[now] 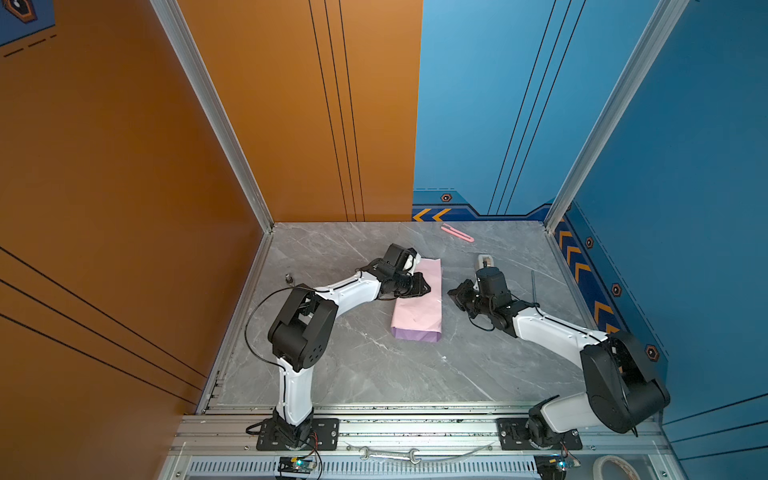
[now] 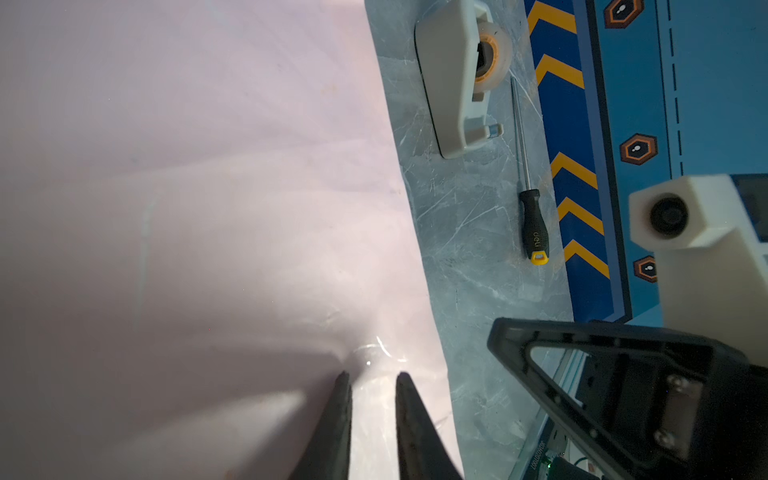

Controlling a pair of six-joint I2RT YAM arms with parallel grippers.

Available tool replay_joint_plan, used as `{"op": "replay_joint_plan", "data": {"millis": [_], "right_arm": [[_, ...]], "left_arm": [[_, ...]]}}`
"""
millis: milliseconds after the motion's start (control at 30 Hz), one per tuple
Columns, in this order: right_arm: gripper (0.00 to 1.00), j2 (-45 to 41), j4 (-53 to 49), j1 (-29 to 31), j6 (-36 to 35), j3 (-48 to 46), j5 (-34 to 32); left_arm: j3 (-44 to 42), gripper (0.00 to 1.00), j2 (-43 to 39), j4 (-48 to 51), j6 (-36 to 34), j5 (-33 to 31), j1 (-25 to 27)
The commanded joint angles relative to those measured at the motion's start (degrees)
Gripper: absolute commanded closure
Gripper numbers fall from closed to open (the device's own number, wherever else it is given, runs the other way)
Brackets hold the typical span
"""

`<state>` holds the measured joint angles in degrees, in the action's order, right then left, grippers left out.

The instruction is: Wrap the gift box in paper

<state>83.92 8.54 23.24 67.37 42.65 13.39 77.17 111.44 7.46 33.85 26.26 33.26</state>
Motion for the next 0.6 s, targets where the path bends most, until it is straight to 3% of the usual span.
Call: {"op": "replay_joint_plan", "data": {"millis": [0, 567], "right_arm": [[1.0, 1.1, 3.7, -0.8, -0.2, -1.0, -2.0], [1.0, 4.6, 5.1, -2.9, -1.8, -1.4, -3.9]], "left_arm": [[-0.9, 0.78, 2.8, 5.3, -1.1, -1.2, -0.6], [-0.8, 0.78, 3.1, 5.4, -1.1, -1.1, -0.7]]}}
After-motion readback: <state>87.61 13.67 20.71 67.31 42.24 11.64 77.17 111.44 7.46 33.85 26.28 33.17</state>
